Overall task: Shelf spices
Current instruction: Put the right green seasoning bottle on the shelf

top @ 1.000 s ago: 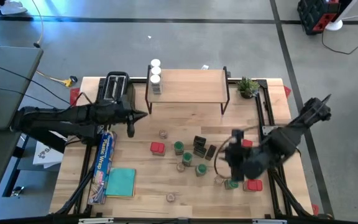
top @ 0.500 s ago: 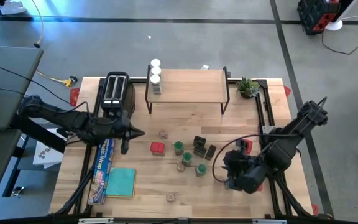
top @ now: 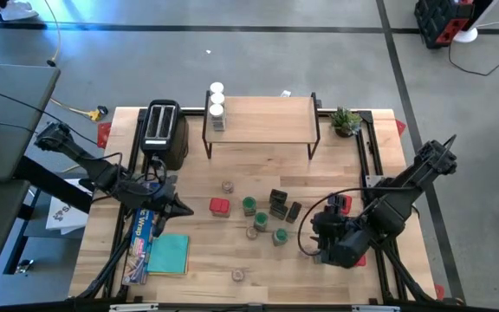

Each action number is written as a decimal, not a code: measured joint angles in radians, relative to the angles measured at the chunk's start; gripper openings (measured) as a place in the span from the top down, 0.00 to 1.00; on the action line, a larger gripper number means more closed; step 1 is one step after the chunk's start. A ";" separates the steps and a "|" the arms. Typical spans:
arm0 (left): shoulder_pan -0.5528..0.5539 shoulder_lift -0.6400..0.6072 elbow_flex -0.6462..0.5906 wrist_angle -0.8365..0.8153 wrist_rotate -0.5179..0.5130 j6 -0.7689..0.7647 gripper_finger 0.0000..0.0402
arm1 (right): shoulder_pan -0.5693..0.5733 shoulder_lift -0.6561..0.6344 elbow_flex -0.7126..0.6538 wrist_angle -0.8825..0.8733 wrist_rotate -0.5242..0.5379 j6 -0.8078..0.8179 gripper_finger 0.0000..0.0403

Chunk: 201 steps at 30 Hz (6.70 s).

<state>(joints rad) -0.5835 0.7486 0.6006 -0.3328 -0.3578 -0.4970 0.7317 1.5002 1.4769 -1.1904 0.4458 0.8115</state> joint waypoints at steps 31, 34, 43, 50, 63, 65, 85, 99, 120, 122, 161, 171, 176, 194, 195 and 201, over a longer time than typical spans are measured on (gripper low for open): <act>-0.032 0.000 0.000 -0.004 -0.133 -0.023 1.00 | 0.034 0.213 -0.003 -0.086 -0.424 0.741 0.25; -0.032 0.000 0.000 -0.006 -0.142 -0.023 1.00 | 0.028 0.234 -0.003 -0.080 -0.479 0.789 0.25; -0.032 0.003 0.000 -0.042 -0.160 0.002 1.00 | -0.015 0.247 -0.003 -0.064 -0.485 0.905 0.25; -0.033 0.023 0.000 -0.049 -0.172 0.009 1.00 | -0.039 0.287 -0.003 -0.059 -0.526 0.916 0.25; -0.033 0.075 0.000 -0.048 -0.179 -0.001 1.00 | -0.038 0.298 -0.075 0.010 -0.520 0.916 0.25; -0.033 0.079 0.000 -0.049 -0.179 -0.006 1.00 | -0.037 0.297 -0.111 0.052 -0.534 0.916 0.25; -0.033 0.079 0.000 -0.043 -0.183 -0.016 1.00 | -0.038 0.290 -0.150 0.079 -0.560 0.871 0.26; -0.033 0.079 0.000 -0.044 -0.184 -0.016 1.00 | -0.038 0.288 -0.148 0.046 -0.576 0.533 0.53; -0.031 0.080 -0.001 -0.028 -0.208 0.001 1.00 | -0.354 0.260 0.439 -0.375 -0.364 -0.071 0.53; -0.032 0.080 -0.001 -0.026 -0.216 0.002 1.00 | -0.437 0.260 0.483 -0.376 -0.322 -0.193 0.53; 0.106 0.080 -0.001 0.225 -0.257 0.003 1.00 | -1.120 0.589 0.801 -0.210 -0.307 -1.205 0.47; 0.105 0.080 -0.001 0.222 -0.247 0.018 1.00 | -1.120 0.589 0.801 -0.124 -0.306 -1.217 0.39; 0.105 0.080 -0.001 0.222 -0.245 0.019 1.00 | -1.120 0.589 0.800 -0.086 -0.304 -1.239 0.39; 0.093 0.080 -0.001 0.219 -0.221 0.026 1.00 | -1.098 0.452 0.711 -0.164 -0.380 -1.071 0.43; 0.085 0.080 -0.001 0.218 -0.221 0.035 1.00 | -1.089 0.422 0.662 -0.126 -0.379 -1.061 0.44; 0.043 0.080 -0.001 0.218 -0.236 0.079 1.00 | -1.039 0.206 0.232 0.207 -0.429 -0.961 0.58</act>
<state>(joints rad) -0.5410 0.8288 0.5999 -0.1143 -0.5939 -0.4179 -0.3074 1.7065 1.7092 -0.9839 0.0163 -0.1493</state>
